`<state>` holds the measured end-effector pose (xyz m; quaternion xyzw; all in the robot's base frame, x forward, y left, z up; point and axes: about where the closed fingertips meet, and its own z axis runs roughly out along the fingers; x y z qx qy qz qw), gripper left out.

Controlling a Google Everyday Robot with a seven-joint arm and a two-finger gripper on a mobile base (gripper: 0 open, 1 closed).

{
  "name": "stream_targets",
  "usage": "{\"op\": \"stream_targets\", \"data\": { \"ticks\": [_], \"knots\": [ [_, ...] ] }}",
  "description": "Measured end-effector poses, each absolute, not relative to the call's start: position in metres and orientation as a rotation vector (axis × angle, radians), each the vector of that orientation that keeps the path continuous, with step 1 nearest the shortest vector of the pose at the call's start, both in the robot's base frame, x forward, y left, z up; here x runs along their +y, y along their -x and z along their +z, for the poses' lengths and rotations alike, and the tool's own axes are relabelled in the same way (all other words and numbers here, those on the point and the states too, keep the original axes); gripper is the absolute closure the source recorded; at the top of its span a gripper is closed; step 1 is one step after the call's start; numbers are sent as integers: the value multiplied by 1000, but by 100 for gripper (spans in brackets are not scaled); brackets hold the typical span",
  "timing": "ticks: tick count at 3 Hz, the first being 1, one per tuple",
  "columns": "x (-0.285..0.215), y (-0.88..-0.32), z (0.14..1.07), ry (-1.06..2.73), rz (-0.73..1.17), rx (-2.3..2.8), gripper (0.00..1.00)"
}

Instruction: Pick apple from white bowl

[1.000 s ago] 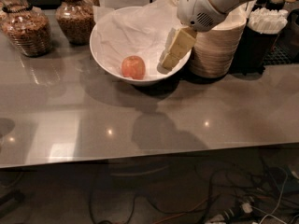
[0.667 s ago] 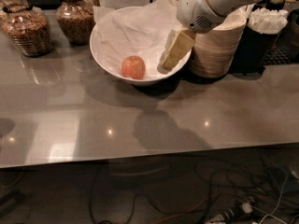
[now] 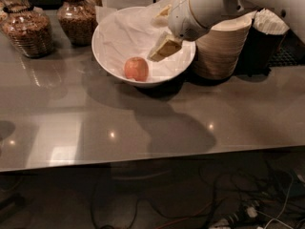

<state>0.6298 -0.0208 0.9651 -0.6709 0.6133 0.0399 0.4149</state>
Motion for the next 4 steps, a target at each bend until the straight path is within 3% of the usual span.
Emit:
{"op": "stream_targets", "data": {
  "ticks": [1,4],
  "knots": [
    [-10,-646,945,1713,117,1530,51],
    [11,-666,896,1782,193,1562,43]
  ]
}}
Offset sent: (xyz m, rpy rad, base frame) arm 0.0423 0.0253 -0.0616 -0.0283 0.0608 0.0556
